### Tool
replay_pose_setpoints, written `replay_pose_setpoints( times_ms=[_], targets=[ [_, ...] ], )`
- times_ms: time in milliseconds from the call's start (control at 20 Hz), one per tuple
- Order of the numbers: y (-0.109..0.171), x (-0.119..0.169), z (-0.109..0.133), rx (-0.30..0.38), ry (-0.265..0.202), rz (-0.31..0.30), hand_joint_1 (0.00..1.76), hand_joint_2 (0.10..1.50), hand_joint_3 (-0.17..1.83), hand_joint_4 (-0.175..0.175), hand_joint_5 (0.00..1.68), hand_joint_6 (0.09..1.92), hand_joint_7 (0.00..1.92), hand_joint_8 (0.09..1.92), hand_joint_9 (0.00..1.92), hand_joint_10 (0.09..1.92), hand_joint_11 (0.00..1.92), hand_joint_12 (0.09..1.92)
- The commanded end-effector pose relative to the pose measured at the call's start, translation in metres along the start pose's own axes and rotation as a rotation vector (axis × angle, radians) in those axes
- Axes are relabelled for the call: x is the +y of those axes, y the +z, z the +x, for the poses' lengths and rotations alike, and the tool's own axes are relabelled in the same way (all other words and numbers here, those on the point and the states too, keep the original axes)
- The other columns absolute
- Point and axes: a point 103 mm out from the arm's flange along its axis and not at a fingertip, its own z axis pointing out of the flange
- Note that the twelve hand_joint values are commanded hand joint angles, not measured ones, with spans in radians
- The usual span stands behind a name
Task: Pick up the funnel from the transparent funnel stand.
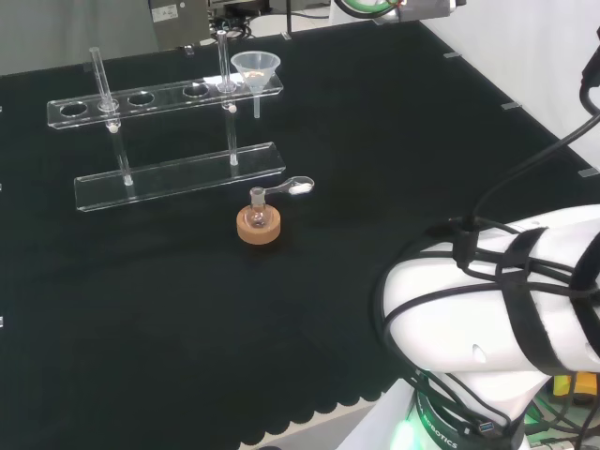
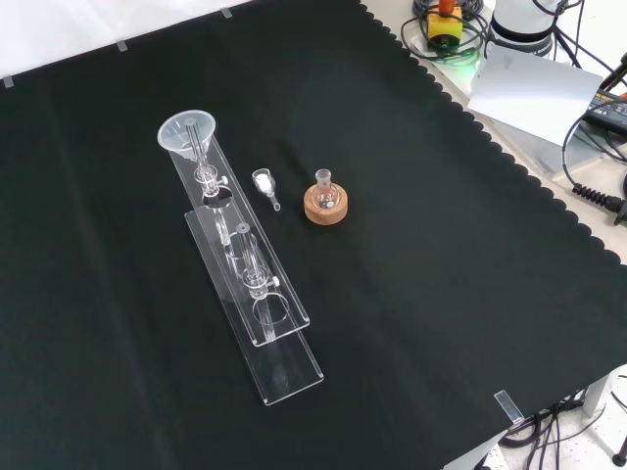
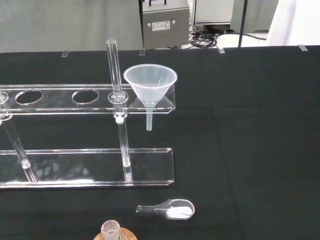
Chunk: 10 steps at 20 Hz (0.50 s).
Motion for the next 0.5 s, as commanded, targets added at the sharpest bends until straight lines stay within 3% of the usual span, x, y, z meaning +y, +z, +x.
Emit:
replay_pose_setpoints(
  times_ms=[50,200,500],
  targets=[
    [0.000,0.001,-0.001,-0.005,0.000,-0.008,0.00,1.13,0.56,0.009,0.14,0.21,0.01,0.47,0.18,0.64,0.10,1.29],
    [-0.001,0.003,0.000,-0.005,0.003,-0.011,0.00,1.19,0.45,0.010,0.19,0.09,0.00,0.48,0.18,0.63,0.06,1.36],
    [0.003,0.014,-0.005,0.002,0.018,-0.002,0.00,1.20,0.42,0.010,0.20,0.09,0.00,0.48,0.18,0.63,0.06,1.37]
  ],
)
